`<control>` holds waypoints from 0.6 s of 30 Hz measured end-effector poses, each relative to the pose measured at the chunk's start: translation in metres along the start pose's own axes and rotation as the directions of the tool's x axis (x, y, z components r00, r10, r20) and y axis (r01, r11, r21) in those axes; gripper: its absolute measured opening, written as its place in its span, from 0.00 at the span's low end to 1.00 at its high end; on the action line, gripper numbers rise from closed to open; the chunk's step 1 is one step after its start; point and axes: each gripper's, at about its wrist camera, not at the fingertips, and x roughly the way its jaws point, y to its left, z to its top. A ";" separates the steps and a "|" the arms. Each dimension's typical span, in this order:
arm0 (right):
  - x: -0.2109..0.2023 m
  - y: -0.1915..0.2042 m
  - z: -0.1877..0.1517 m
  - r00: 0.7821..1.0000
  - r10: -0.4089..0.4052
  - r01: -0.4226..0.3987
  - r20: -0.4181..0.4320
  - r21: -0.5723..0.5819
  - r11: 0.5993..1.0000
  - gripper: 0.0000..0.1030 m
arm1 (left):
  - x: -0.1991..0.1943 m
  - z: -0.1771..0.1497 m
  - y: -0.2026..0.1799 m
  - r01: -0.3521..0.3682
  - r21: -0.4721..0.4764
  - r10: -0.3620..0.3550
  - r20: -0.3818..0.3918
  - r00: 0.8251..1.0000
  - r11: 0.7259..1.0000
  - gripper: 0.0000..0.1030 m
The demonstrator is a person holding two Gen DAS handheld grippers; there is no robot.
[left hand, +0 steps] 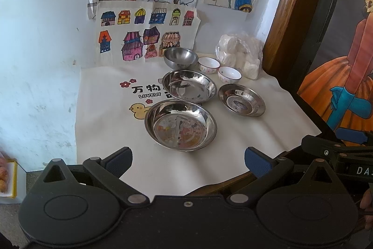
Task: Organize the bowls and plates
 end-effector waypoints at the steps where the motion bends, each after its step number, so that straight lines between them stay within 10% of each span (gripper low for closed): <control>1: 0.001 0.000 0.000 1.000 0.000 0.000 -0.003 0.000 1.000 1.00 | 0.001 0.000 0.000 0.000 -0.001 0.000 -0.004 1.000 1.000 0.99; 18: 0.028 -0.002 0.007 0.997 -0.013 0.014 -0.077 0.005 1.000 1.00 | 0.031 0.013 0.006 0.001 -0.036 -0.005 -0.121 0.993 0.999 0.99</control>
